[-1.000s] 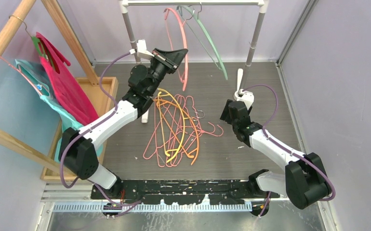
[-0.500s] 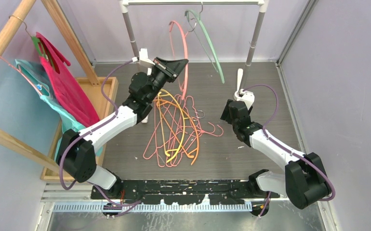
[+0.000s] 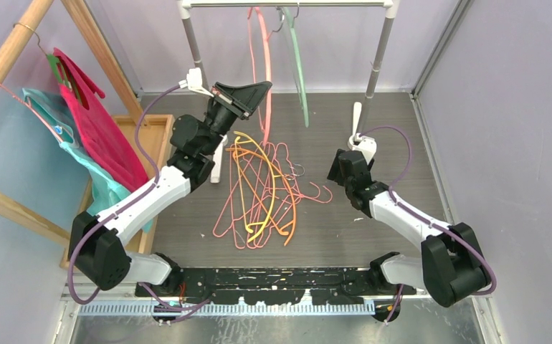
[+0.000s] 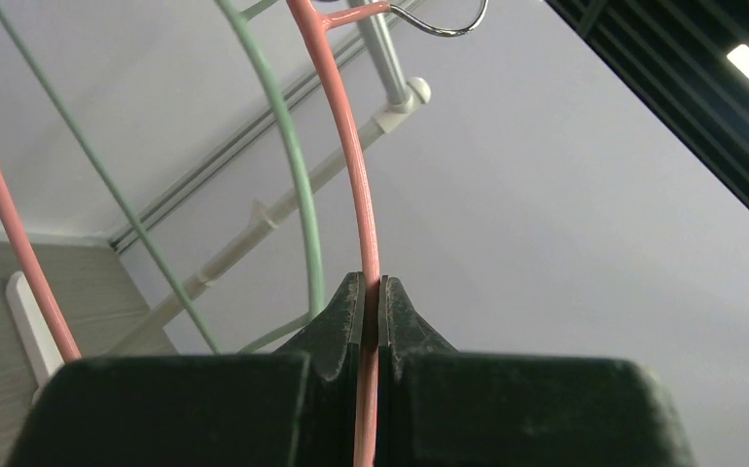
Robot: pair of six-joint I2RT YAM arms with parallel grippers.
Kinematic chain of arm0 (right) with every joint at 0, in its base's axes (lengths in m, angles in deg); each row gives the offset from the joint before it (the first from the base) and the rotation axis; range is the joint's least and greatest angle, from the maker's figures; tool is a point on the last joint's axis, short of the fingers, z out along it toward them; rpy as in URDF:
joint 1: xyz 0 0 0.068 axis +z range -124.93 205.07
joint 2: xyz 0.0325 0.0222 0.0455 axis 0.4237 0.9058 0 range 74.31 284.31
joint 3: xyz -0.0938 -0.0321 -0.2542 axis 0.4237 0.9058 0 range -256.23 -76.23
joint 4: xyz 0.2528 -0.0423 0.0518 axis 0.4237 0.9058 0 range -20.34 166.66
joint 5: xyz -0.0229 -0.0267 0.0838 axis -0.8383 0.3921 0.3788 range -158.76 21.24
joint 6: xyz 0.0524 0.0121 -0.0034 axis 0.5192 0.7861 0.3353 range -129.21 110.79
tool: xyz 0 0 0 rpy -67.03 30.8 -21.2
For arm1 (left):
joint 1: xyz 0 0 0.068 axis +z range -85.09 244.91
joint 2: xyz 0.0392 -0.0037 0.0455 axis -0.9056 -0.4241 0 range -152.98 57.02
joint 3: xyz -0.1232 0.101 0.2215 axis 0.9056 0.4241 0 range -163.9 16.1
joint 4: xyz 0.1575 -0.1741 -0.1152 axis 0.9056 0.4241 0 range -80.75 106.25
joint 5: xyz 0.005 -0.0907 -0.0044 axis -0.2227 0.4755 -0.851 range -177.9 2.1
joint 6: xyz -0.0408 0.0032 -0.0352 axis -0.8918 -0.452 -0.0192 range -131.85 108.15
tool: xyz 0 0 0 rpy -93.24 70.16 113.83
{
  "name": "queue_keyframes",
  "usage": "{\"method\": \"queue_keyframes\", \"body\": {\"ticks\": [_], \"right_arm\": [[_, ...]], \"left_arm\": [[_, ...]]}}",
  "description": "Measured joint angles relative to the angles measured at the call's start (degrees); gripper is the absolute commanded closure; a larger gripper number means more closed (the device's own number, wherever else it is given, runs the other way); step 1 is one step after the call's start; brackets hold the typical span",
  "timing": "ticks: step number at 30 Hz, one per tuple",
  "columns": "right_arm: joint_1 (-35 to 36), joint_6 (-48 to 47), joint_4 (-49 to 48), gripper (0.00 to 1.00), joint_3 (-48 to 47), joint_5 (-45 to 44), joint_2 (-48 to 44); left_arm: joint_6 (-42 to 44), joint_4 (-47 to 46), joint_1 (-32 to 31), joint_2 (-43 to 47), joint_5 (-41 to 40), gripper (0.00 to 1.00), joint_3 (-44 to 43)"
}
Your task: Organize the hangers
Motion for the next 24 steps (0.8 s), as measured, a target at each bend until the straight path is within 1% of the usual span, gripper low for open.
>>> {"method": "queue_keyframes", "body": {"ticks": [7,13,17,24], "right_arm": [[0.00,-0.02,0.04,0.33,-0.09,0.20,0.94],[0.00,-0.02,0.04,0.33,-0.90,0.28,1.42],[0.00,-0.07,0.04,0.33,-1.29,0.26,1.44],[0.00,-0.26,0.09,0.33,-1.29,0.00,1.42]], "left_arm": [[-0.17,-1.49,0.72,-0.63,0.83,1.00,-2.60],[-0.96,-0.09,1.07,-6.14,0.42,1.00,-9.84],[-2.05,0.57,1.20,-10.03,-0.24,1.00,-13.16],[-4.63,1.03,1.29,-14.01,-0.96,1.00,-13.60]]}}
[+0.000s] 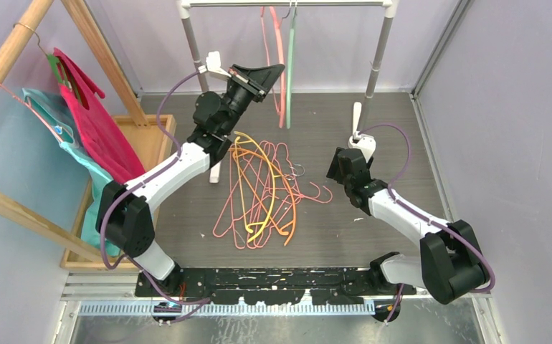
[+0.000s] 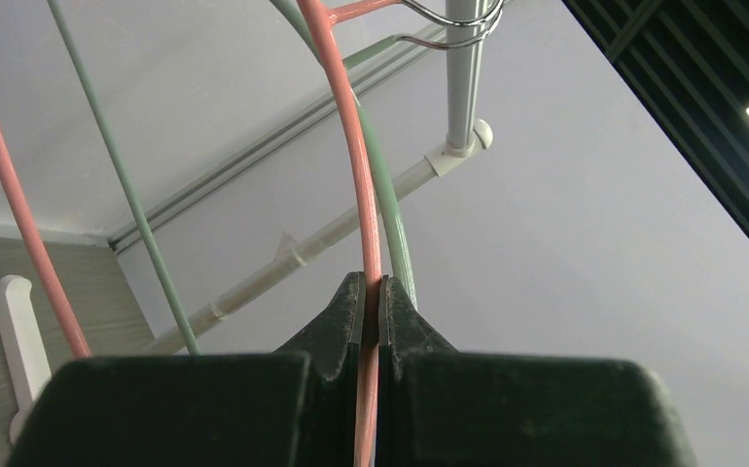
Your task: Organize the hangers
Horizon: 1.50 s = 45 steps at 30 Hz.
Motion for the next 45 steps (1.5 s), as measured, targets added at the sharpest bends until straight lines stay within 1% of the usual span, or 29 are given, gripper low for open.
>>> {"method": "queue_keyframes", "body": {"ticks": [5,11,13,16,18,19,20,24,26,30,33,36,37,38,39,41,42,45], "right_arm": [[0.00,0.00,-0.02,0.33,0.00,-0.07,-0.02],[0.00,0.02,-0.02,0.32,0.00,-0.07,-0.02],[0.00,0.02,-0.02,0.30,0.00,-0.07,-0.02],[0.00,0.04,-0.04,0.25,0.02,-0.04,-0.02],[0.00,0.04,-0.02,0.21,0.02,-0.02,-0.02],[0.00,0.04,-0.02,0.19,0.02,-0.02,-0.04],[0.00,0.07,-0.02,0.18,0.02,-0.04,-0.09],[0.00,0.07,-0.07,0.16,0.22,-0.07,-0.72],[0.00,0.04,-0.04,0.16,0.35,-0.09,-1.05],[-0.04,0.02,-0.04,0.17,0.37,0.00,-1.05],[-0.04,0.02,-0.13,0.19,0.35,0.79,-0.90],[0.00,-0.04,-0.79,0.22,0.35,2.12,-0.07],[0.09,-0.07,-1.09,0.23,0.35,2.86,0.46],[0.20,-0.15,-1.36,0.23,0.35,3.58,1.03],[0.37,-0.22,-1.51,0.23,0.31,4.13,1.68],[0.72,-0.26,-1.53,0.24,0.02,5.01,3.15],[0.87,-0.26,-1.55,0.24,-0.15,5.33,3.93],[1.18,-0.24,-1.53,0.24,-0.66,6.12,5.84]], "left_arm": [[-2.25,0.76,0.09,-2.75,2.03,1.00,-3.04],[-4.22,2.82,0.35,-4.26,8.13,1.00,-5.49],[-4.74,2.97,0.61,-4.24,10.05,0.98,-5.49],[-4.96,2.84,1.38,-4.09,11.89,0.78,-5.03],[-4.81,3.02,2.27,-3.45,13.03,0.67,-4.07],[-4.48,3.19,2.78,-3.04,13.81,0.63,-3.34],[-4.31,3.37,3.21,-2.67,14.40,0.59,-2.60],[-3.28,3.65,5.49,-1.05,17.79,0.34,0.85],[-3.15,3.10,6.80,-0.48,19.67,0.02,2.54],[-2.82,1.14,10.05,0.79,24.57,0.02,7.06],[-0.26,1.53,11.72,2.40,27.61,0.02,11.23],[5.22,6.10,11.91,4.61,28.55,0.02,15.54],[7.69,8.50,11.58,5.33,28.41,0.00,16.87],[11.02,12.31,10.80,6.21,27.61,0.02,18.29],[14.78,16.39,9.68,7.10,25.81,0.06,19.63],[20.50,23.37,6.80,8.55,21.64,0.19,21.79],[22.73,26.27,4.96,9.20,19.43,0.25,22.86],[28.72,34.88,-1.77,11.02,12.61,0.29,25.94]]}}
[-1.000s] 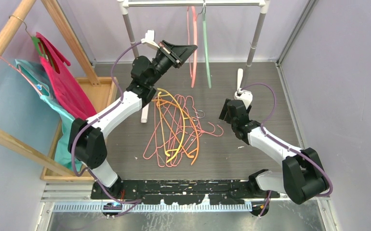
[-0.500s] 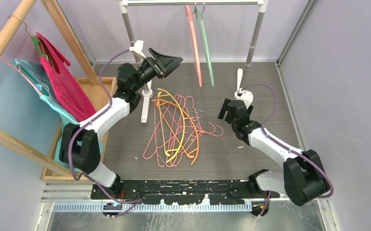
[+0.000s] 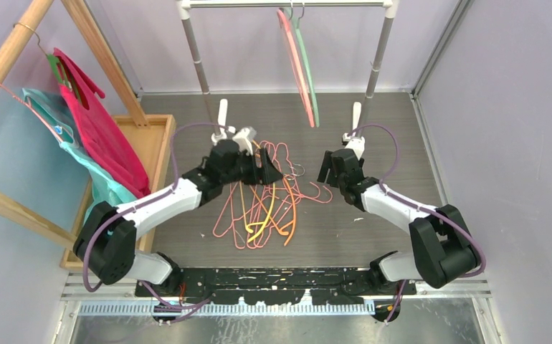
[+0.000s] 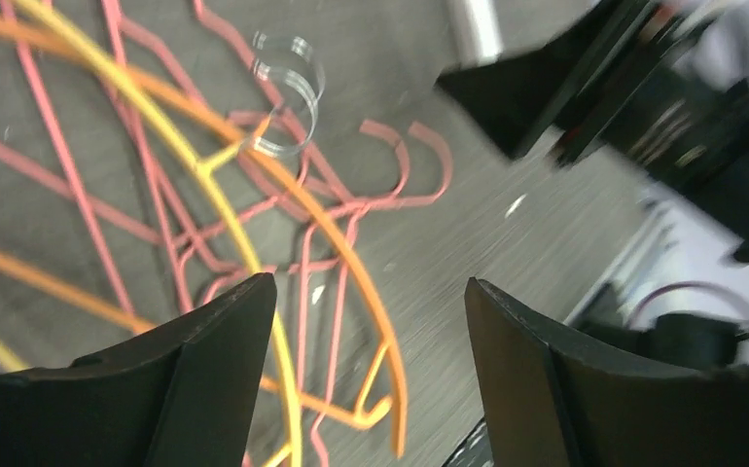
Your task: Organize the hangers
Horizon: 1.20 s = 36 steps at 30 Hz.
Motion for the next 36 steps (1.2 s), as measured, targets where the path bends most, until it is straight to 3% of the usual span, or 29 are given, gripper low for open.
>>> {"method": "queue_keyframes", "body": {"ticks": [2,5,6,14,25,36], "right_arm": [[0.07,0.02,-0.02,0.24,-0.22,0.28,0.31],[0.09,0.04,-0.15,0.24,-0.35,0.33,0.31],[0.09,0.04,-0.15,0.24,-0.35,0.33,0.31],[0.09,0.22,-0.24,0.24,-0.28,0.31,0.24],[0.09,0.24,-0.26,0.23,0.24,-0.17,0.09],[0.09,0.24,-0.55,0.23,0.33,-0.17,0.09]], "left_arm": [[2.43,4.28,-3.74,0.63,-4.00,0.36,0.98],[4.55,10.08,-8.70,0.94,-11.76,0.59,1.60],[5.03,11.82,-10.19,0.94,-14.43,0.60,1.60],[5.84,19.71,-17.99,-2.05,-29.57,0.58,1.42],[5.38,18.58,-19.47,-11.34,-31.67,0.41,-1.73],[5.14,21.03,-21.11,-6.62,-32.94,0.28,-1.05]]}}
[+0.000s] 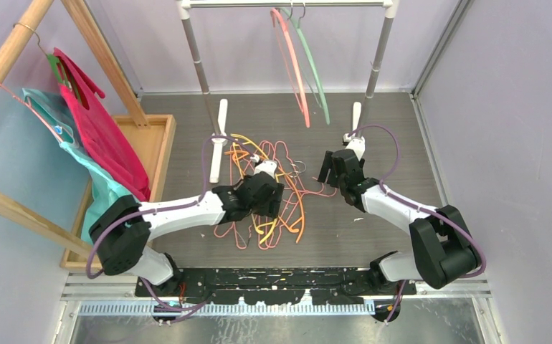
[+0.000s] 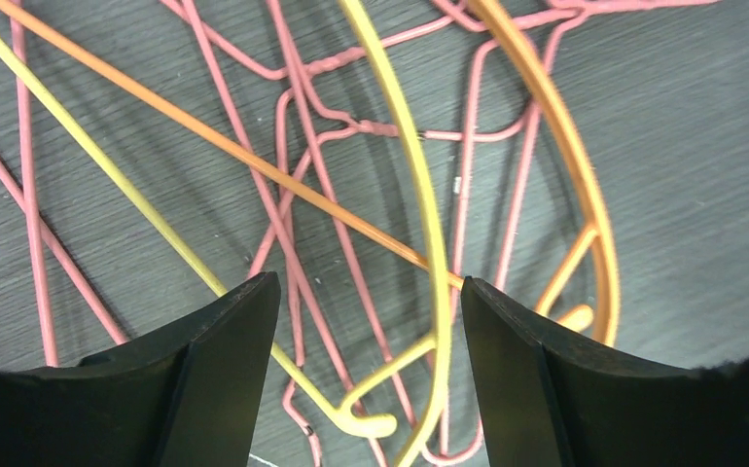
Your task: Organize the hangers
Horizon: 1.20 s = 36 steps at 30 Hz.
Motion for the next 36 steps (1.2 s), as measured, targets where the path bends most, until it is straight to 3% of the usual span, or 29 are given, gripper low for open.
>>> {"method": "queue_keyframes", "body": {"ticks": [8,18,36], "right_arm": [[0.00,0.00,-0.22,0.21,0.07,0.00,0.07],[0.00,0.02,-0.22,0.15,0.07,-0.26,0.17],[0.00,0.04,-0.98,0.14,0.46,-0.90,1.22]], "left_arm": [[-0.48,0.44,-2.78,3.89,-0.79,0.20,-0.46],[-1.73,0.11,-2.84,-5.03,-0.94,0.16,-2.82],[-2.54,-0.39,-2.89,-11.26,-4.15,0.50,-6.73]]}}
